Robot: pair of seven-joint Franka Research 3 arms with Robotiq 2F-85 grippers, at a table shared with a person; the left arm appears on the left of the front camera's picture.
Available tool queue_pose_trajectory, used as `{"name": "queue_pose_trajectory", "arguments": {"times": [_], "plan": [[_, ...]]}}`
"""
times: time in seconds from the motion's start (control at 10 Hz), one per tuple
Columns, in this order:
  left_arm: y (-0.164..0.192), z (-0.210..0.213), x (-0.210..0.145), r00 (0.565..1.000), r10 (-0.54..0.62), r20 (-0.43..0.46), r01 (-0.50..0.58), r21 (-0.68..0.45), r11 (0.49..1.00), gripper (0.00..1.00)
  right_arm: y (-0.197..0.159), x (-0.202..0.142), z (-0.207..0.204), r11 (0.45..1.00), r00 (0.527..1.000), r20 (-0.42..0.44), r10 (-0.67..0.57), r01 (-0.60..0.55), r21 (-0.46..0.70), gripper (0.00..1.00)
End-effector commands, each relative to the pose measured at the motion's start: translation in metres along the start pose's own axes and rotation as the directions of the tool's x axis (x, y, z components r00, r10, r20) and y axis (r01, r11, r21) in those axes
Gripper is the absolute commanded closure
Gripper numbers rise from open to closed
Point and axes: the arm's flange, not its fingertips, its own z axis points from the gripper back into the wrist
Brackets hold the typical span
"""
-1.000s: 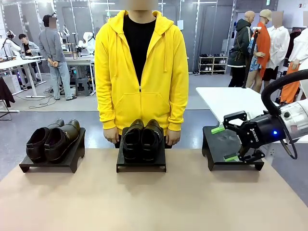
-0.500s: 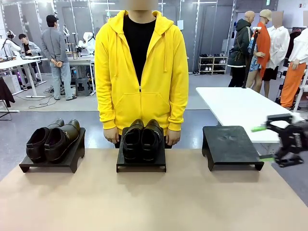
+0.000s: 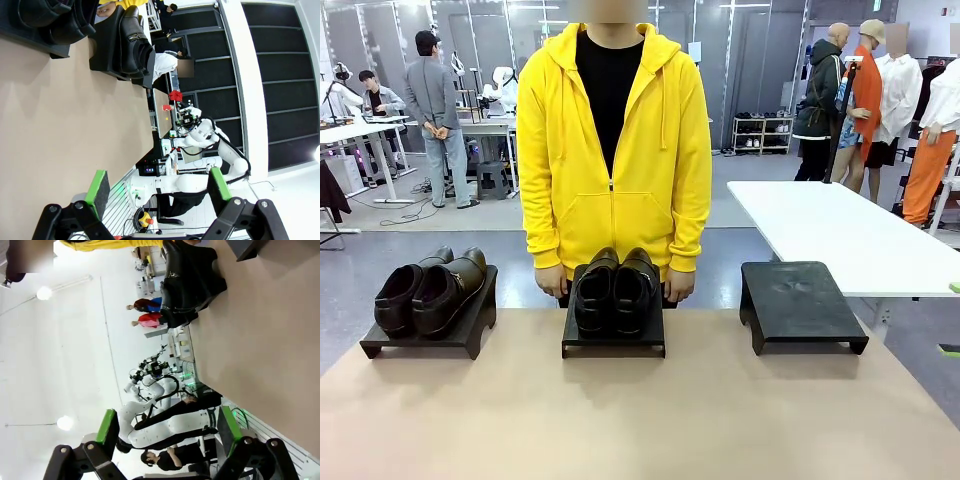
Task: Place the shoes on the stand as instructed by the person.
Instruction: Pick up another pair of Shoes and place it on the Shoes Stand indicated by the person.
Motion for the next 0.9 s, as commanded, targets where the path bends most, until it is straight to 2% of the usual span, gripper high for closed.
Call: {"name": "queue_pose_trajectory", "arguments": {"times": [0.0,0.1,0.2,0.8], "plan": [[-0.002,0.000,-0.003,1.000,-0.012,-0.003,0.012,-0.012,1.000,0.00,-0.009,0.022,0.007,0.999,1.000,-0.020,0.002,-0.001,0.037,0.00],[-0.002,0.000,-0.003,1.000,-0.012,-0.003,0.012,-0.012,1.000,0.00,-0.009,0.026,0.006,0.998,1.000,-0.017,-0.004,0.005,0.055,0.00],[-0.002,0.000,-0.003,1.000,-0.012,-0.003,0.012,-0.012,1.000,0.00,-0.011,0.009,0.006,1.000,1.000,-0.006,-0.014,0.014,0.017,0.00],[-0.002,0.000,-0.003,1.000,-0.012,-0.003,0.012,-0.012,1.000,0.00,-0.011,0.009,0.006,1.000,1.000,-0.006,-0.014,0.014,0.017,0.00]]}}
